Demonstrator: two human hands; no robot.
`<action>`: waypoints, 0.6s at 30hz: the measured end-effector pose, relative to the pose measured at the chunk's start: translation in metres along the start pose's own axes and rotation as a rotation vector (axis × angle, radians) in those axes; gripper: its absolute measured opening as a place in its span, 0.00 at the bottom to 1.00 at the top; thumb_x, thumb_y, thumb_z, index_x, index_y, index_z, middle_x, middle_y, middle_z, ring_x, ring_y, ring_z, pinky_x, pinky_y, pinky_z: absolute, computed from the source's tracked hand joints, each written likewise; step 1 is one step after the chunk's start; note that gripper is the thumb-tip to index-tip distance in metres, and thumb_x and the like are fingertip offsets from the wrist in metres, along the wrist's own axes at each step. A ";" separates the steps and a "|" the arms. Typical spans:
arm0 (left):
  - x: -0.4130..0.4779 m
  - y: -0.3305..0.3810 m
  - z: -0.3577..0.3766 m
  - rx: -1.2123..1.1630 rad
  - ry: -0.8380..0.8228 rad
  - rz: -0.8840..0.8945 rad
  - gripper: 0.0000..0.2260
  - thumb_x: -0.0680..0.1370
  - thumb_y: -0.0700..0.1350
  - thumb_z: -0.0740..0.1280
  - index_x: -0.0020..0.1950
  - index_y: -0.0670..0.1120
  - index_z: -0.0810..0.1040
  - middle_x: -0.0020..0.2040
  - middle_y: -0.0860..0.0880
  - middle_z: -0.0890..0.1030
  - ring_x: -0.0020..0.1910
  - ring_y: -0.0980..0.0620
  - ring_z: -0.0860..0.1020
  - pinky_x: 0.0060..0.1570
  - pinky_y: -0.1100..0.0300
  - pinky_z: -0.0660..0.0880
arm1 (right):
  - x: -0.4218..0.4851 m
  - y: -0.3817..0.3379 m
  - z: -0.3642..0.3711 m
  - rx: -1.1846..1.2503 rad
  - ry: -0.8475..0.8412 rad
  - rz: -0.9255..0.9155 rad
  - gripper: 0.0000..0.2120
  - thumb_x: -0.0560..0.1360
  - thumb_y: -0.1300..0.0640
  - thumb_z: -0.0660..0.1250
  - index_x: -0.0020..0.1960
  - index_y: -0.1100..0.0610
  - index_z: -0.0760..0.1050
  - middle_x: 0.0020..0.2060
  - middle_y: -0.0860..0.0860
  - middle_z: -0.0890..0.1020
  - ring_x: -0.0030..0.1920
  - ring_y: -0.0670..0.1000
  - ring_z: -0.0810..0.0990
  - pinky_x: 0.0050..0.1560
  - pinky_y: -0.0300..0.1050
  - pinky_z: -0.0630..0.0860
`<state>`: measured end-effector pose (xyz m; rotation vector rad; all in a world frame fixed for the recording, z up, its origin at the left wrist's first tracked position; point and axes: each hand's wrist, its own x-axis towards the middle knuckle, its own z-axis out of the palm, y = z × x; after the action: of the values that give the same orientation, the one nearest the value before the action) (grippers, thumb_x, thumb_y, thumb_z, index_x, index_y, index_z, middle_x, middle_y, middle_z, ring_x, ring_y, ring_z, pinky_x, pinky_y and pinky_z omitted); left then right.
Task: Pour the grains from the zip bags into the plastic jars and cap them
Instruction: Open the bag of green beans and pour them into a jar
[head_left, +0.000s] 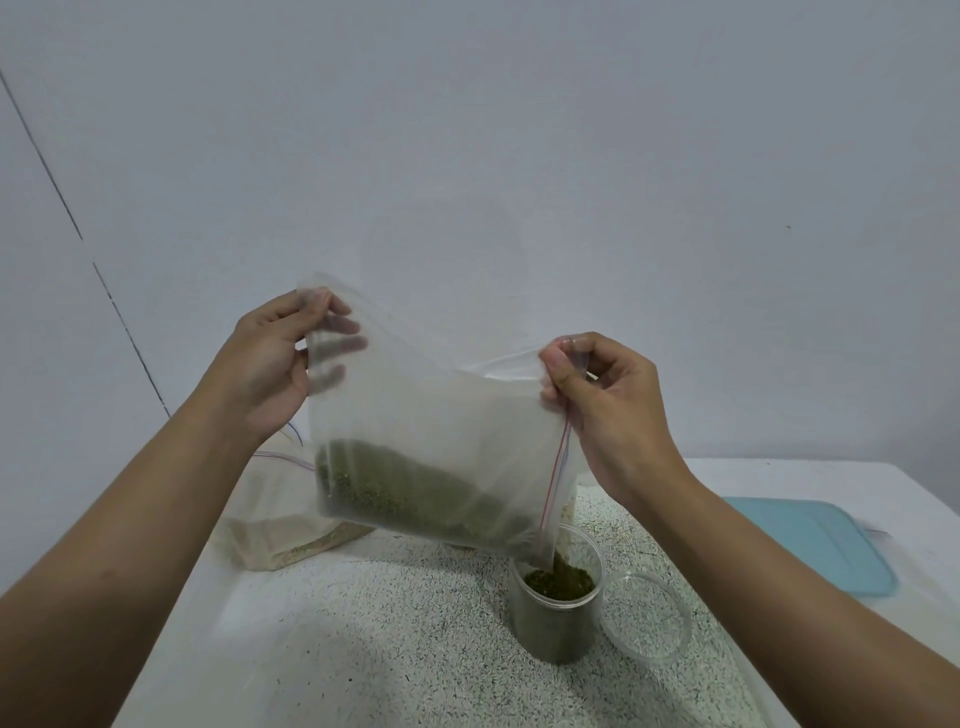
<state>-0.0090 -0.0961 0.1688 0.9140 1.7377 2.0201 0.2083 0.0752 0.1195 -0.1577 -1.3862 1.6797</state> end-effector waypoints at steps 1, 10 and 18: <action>0.000 0.000 0.000 0.003 0.001 0.000 0.12 0.84 0.47 0.64 0.43 0.48 0.81 0.41 0.50 0.84 0.45 0.50 0.86 0.44 0.53 0.73 | 0.000 0.000 0.000 0.002 0.002 0.001 0.04 0.77 0.68 0.69 0.44 0.63 0.78 0.34 0.45 0.79 0.34 0.45 0.76 0.39 0.36 0.78; -0.002 -0.004 0.007 0.136 0.002 0.095 0.12 0.85 0.48 0.63 0.44 0.49 0.80 0.41 0.52 0.82 0.42 0.52 0.84 0.42 0.55 0.71 | 0.001 0.002 -0.002 0.001 0.033 -0.006 0.03 0.77 0.68 0.69 0.45 0.63 0.78 0.35 0.46 0.80 0.34 0.46 0.76 0.40 0.36 0.78; 0.000 -0.012 0.018 0.387 -0.016 0.331 0.13 0.86 0.44 0.61 0.47 0.38 0.76 0.39 0.49 0.79 0.35 0.50 0.78 0.37 0.56 0.70 | -0.001 0.005 -0.002 0.015 0.039 -0.013 0.03 0.78 0.69 0.69 0.46 0.64 0.77 0.35 0.48 0.79 0.33 0.46 0.76 0.39 0.37 0.77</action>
<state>0.0008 -0.0795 0.1584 1.4153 2.1298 1.8797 0.2078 0.0759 0.1144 -0.1716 -1.3425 1.6671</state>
